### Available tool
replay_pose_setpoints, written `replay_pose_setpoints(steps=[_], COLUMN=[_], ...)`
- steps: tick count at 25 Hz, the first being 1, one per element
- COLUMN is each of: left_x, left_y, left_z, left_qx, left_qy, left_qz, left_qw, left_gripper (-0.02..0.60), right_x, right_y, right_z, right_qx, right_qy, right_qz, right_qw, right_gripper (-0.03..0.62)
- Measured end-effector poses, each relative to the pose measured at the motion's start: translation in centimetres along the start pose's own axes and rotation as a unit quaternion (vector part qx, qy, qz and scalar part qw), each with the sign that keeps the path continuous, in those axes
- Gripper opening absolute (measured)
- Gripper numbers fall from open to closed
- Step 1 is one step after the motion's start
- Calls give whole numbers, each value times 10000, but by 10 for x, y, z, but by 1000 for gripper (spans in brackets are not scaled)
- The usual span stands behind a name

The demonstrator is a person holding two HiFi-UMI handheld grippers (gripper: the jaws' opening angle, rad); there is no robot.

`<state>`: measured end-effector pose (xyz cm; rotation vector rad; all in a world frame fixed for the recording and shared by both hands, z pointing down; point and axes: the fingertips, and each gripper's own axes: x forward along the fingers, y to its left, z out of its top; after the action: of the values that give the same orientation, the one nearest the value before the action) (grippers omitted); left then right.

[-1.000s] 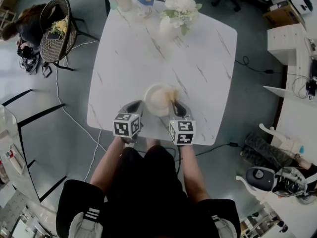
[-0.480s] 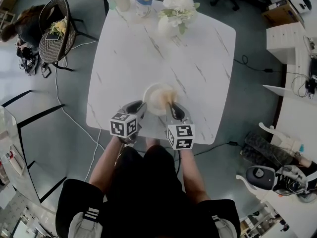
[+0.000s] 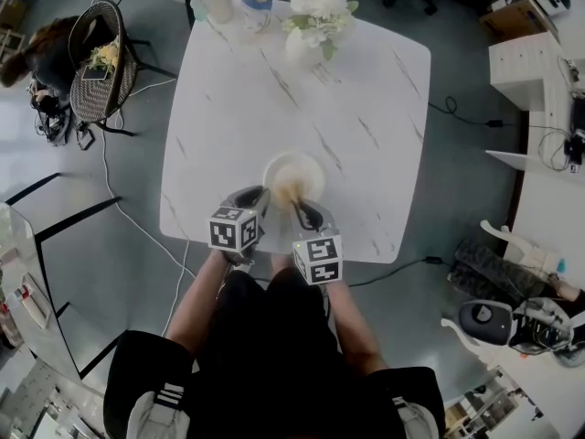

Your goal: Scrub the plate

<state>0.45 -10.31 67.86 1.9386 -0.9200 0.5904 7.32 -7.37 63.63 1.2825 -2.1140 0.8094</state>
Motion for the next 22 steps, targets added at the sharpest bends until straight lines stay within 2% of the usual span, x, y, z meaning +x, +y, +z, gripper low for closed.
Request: replay_pose_setpoints(steps=[8,22], left_x=[0,0], left_y=[1,1], left_z=[-1,-2], left_qx=[2,42], left_qy=[27,89], left_qz=[32,83], left_qw=[10000,9999], left_gripper=[57,49], right_x=[8,4], right_y=[15,2], right_z=[-14,-17], right_qx=[-85,86], right_qy=[167,194], right_qz=[143,-47], right_qw=[9997,9998], right_gripper=[46,46])
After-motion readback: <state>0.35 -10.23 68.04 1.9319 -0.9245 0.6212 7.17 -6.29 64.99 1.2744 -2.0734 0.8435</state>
